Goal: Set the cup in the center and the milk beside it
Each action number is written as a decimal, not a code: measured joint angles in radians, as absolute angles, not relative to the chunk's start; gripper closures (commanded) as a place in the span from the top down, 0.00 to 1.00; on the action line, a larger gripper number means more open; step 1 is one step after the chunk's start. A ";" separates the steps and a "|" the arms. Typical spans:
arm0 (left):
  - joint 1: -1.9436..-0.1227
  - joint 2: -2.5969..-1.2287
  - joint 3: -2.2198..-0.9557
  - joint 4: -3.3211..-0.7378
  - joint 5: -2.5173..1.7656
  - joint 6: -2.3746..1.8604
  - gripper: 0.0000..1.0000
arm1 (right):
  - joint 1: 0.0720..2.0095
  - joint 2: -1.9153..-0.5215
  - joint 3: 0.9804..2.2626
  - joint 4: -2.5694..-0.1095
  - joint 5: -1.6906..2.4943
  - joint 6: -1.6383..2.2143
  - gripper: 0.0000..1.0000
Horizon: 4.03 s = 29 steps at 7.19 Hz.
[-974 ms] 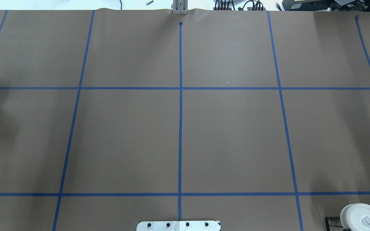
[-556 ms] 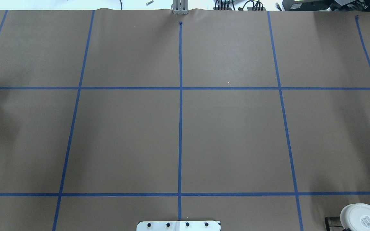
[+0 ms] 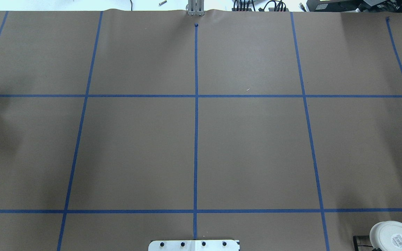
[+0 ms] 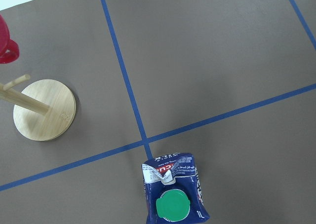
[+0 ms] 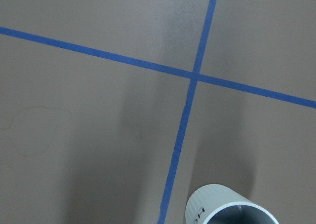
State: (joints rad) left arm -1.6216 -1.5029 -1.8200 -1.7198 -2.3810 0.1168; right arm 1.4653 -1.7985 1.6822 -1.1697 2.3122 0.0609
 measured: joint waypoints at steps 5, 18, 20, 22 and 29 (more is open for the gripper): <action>-1.619 -1.507 -1.820 -1.721 -2.381 0.118 0.99 | 1.343 -1.819 1.643 -1.151 2.215 0.093 0.44; -1.618 -1.502 -1.818 -1.721 -2.382 0.118 0.99 | 1.162 -1.386 1.776 -1.232 2.318 0.350 0.00; -1.618 -1.501 -1.817 -1.721 -2.382 0.118 0.99 | 0.958 -1.205 1.774 -1.258 2.253 0.707 0.00; -1.618 -1.500 -1.814 -1.720 -2.383 0.118 0.99 | 0.742 -1.026 1.766 -1.418 2.033 0.919 0.00; -1.617 -1.497 -1.803 -1.720 -2.384 0.121 0.99 | 0.472 -0.635 1.483 -1.715 1.839 1.154 0.00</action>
